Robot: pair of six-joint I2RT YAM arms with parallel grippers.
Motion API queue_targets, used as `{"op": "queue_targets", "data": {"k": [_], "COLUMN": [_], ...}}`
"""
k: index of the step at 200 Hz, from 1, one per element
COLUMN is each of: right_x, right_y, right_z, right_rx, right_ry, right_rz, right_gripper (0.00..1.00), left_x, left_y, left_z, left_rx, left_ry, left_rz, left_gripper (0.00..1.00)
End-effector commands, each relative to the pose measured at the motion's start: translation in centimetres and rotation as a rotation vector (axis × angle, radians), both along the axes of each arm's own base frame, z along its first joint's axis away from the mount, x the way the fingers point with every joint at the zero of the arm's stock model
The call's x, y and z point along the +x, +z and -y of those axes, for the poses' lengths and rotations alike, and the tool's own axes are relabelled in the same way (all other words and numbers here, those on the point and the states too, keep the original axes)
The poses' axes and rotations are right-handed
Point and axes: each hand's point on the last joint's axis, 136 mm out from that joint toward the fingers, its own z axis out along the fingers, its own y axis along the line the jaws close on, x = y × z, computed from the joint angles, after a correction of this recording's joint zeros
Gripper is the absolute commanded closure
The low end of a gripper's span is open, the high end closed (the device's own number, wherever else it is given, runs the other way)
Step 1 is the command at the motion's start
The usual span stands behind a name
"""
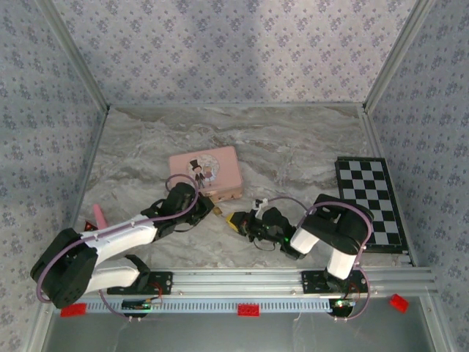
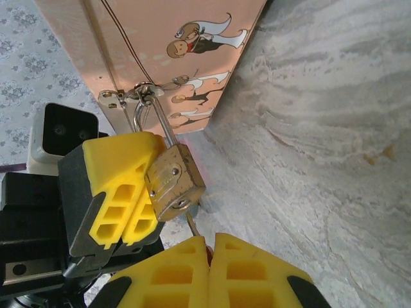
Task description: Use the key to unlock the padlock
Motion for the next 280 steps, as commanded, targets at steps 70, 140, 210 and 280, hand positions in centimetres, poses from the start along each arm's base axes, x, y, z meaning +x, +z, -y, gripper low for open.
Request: {"op": "queue_targets", "data": {"k": [70,140,210,280], "right_x": [0.4,0.6,0.9,1.2], "right_y": [0.8,1.5,1.7,1.4], "right_z": [-0.8,-1.4,-1.5,-1.2], "right_rx": [0.055,0.079,0.094,0.103], "right_ry": [-0.033,-0.029,-0.041,-0.065], "right_rz": [0.0,0.003,-0.018,-0.049], "right_gripper": [1.0,1.0,1.0,1.0], "left_x": [2.1,2.0,1.9,1.9], "left_y": [4.3,4.3,4.5,4.6], "left_z": [0.2,0.3,0.4,0.0], "left_rx": [-0.111,-0.127,-0.149,-0.156], "left_ry": [0.06,0.062,0.066,0.09], "left_rz": [0.147,0.149,0.157,0.167], "left_gripper": [0.91,0.92,0.92,0.92]}}
